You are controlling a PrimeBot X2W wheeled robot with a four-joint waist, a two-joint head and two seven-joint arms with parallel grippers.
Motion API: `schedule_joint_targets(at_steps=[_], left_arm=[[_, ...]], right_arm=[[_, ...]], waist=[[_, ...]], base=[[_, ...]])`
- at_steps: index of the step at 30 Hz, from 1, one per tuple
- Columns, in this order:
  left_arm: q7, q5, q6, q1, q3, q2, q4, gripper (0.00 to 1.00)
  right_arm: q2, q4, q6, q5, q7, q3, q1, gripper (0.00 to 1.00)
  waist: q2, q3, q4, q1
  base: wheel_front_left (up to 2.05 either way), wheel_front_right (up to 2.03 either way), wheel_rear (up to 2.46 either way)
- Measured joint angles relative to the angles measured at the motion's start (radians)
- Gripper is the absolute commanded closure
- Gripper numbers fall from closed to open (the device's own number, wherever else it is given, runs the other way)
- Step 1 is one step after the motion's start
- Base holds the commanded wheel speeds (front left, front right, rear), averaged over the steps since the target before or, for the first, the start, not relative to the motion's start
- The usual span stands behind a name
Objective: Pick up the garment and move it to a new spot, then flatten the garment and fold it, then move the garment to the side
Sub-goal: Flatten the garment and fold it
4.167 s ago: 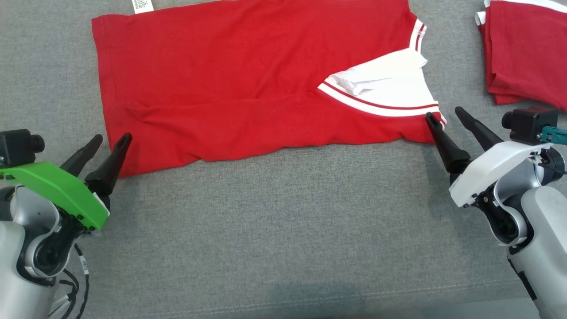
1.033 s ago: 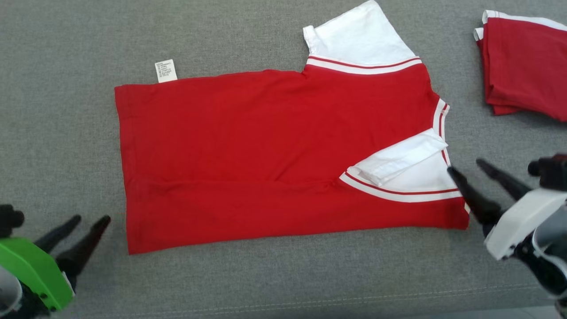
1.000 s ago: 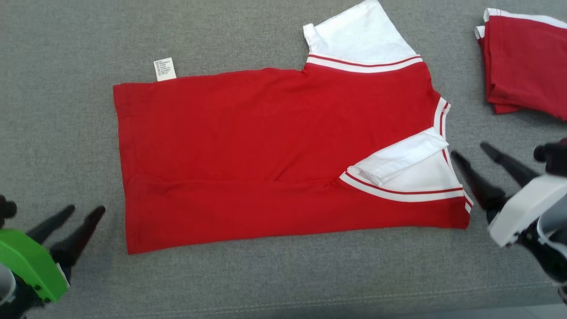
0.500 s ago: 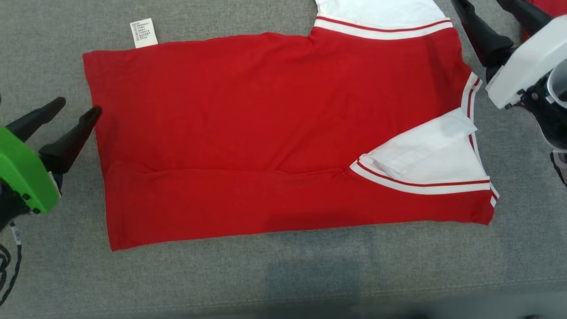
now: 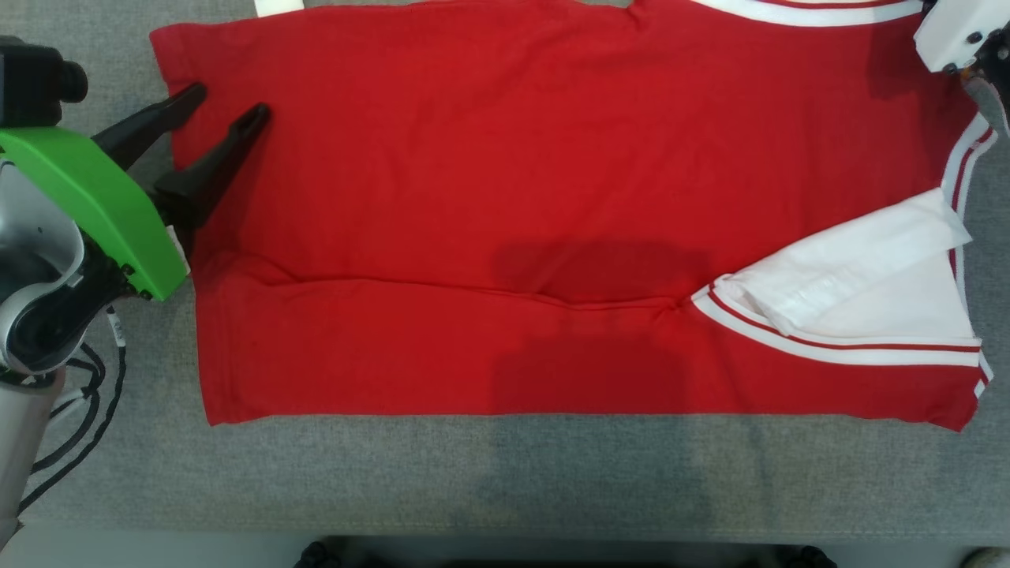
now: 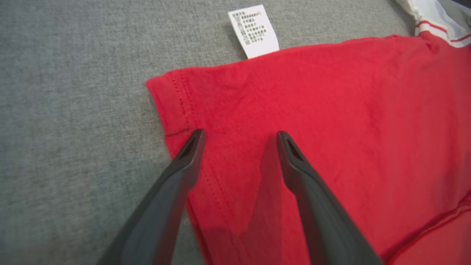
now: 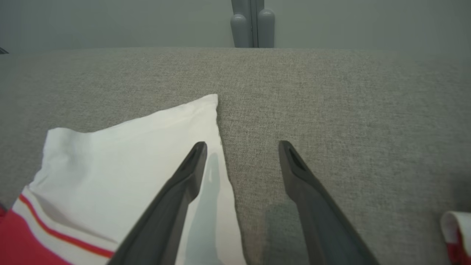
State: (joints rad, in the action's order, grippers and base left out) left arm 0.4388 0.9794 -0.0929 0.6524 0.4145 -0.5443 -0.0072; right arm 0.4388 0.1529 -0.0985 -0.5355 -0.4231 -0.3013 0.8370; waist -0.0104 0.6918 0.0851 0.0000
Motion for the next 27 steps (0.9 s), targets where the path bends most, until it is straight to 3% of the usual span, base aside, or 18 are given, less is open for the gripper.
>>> schedule_joint_targets(at_steps=[4,14,15,16,17,19,27], left_arm=[[-0.027,-0.011,-0.011,0.043,0.018,0.051,0.045,0.0],[-0.068,-0.016,-0.022,0.088,0.043,0.096,0.108,0.0],[-0.072,-0.017,-0.023,0.091,0.044,0.097,0.114,0.0],[-0.079,-0.021,-0.023,0.095,0.045,0.099,0.123,0.0],[-0.081,-0.026,-0.028,0.098,0.044,0.099,0.129,0.0],[-0.089,-0.035,-0.03,0.107,0.044,0.097,0.142,0.0],[-0.138,-0.064,-0.03,0.142,0.029,0.091,0.208,0.0]], right_arm=[[-0.01,0.069,0.0,0.016,0.027,0.002,0.03,0.0],[-0.037,0.142,0.0,0.016,0.062,-0.005,0.102,0.0],[-0.038,0.147,0.001,0.016,0.062,-0.006,0.108,0.19],[-0.04,0.154,0.002,0.016,0.062,-0.01,0.116,0.52],[-0.044,0.16,0.008,0.016,0.067,-0.012,0.121,0.62],[-0.065,0.167,0.017,0.016,0.071,-0.02,0.129,1.0],[-0.098,0.201,0.061,0.013,0.099,-0.055,0.155,1.0]], waist=[[0.0,0.022,0.04,0.0],[0.0,0.037,0.093,0.0],[0.0,0.037,0.096,0.0],[0.0,0.037,0.098,0.0],[0.0,0.038,0.1,0.0],[0.0,0.039,0.1,0.0],[0.0,0.042,0.083,0.0]], base=[[0.0,0.0,0.0],[0.0,0.0,0.0],[0.0,0.0,0.0],[0.0,0.0,0.0],[0.0,0.0,0.0],[0.0,0.0,0.0],[0.0,0.0,0.0]])
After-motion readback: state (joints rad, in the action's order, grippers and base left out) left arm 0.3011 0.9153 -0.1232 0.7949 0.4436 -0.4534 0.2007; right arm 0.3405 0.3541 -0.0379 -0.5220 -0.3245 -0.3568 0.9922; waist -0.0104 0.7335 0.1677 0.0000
